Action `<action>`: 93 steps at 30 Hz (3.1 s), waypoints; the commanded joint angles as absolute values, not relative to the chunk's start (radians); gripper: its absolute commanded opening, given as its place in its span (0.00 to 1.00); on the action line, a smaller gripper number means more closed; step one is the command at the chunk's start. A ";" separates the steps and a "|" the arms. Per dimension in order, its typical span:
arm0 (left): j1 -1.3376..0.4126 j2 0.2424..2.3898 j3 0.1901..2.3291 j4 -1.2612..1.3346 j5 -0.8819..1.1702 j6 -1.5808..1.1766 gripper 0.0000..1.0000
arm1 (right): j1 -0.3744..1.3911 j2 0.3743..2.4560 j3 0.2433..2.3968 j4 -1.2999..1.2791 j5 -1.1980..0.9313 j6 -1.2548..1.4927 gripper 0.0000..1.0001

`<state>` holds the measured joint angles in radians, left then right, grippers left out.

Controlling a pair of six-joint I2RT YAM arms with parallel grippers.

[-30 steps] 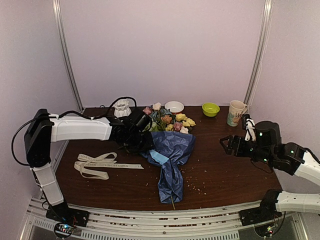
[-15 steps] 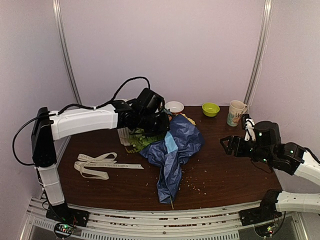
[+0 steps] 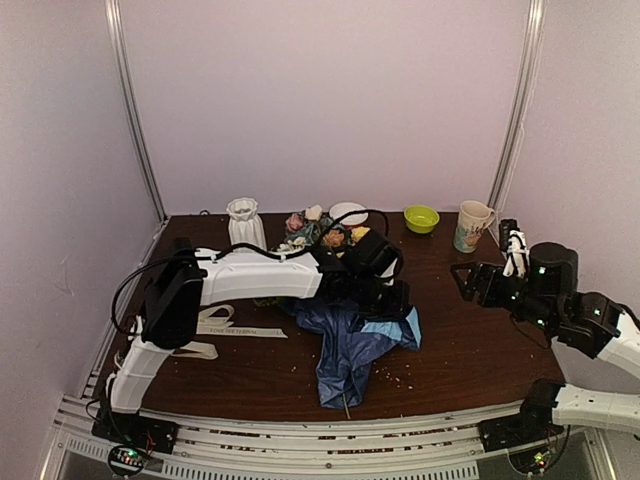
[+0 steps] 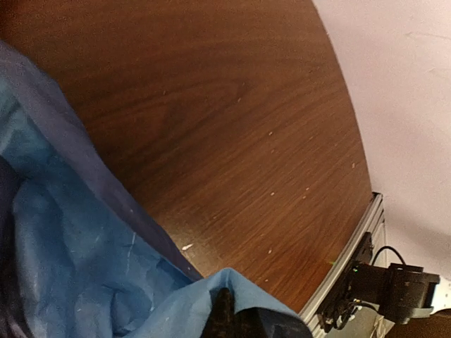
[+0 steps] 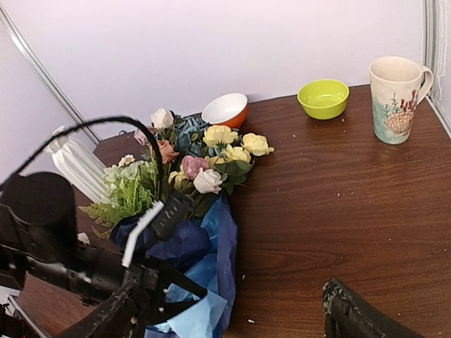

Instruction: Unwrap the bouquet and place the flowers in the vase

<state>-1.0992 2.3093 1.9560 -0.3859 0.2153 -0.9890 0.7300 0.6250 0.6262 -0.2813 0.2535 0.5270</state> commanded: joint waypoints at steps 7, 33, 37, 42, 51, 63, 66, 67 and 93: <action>-1.091 2.285 2.053 -0.346 0.293 -1.024 0.18 | 0.736 0.543 0.605 -0.286 0.326 0.543 0.86; -0.990 1.574 1.618 -0.713 -0.200 -0.968 0.72 | 0.834 0.994 0.784 -0.184 0.113 0.761 0.85; -0.976 1.476 1.502 -0.712 -0.227 -0.986 0.70 | 0.941 1.122 0.868 -0.208 0.181 0.720 0.86; -0.960 1.389 1.417 -0.712 -0.255 -0.997 0.69 | 1.027 1.295 0.964 -0.214 0.168 0.651 0.88; -0.921 1.280 1.330 -0.712 -0.256 -0.989 0.68 | 1.037 1.537 1.101 -0.186 0.017 0.528 0.88; -0.920 1.204 1.271 -0.724 -0.253 -1.008 0.67 | 1.037 1.682 1.175 -0.171 -0.054 0.549 0.70; -0.919 1.199 1.273 -0.727 -0.252 -1.010 0.66 | 1.036 1.699 1.183 -0.167 -0.062 0.549 0.50; -0.919 1.201 1.273 -0.728 -0.252 -1.009 0.66 | 1.036 1.705 1.186 -0.165 -0.066 0.549 0.42; -0.976 1.704 1.579 -0.684 -0.069 -0.828 0.64 | 0.958 1.076 0.695 -0.479 0.330 1.002 0.00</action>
<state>-0.9581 1.5959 1.4879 -0.7238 -0.1253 -0.8875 0.9806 1.1301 0.7506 -0.4194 0.2825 0.8913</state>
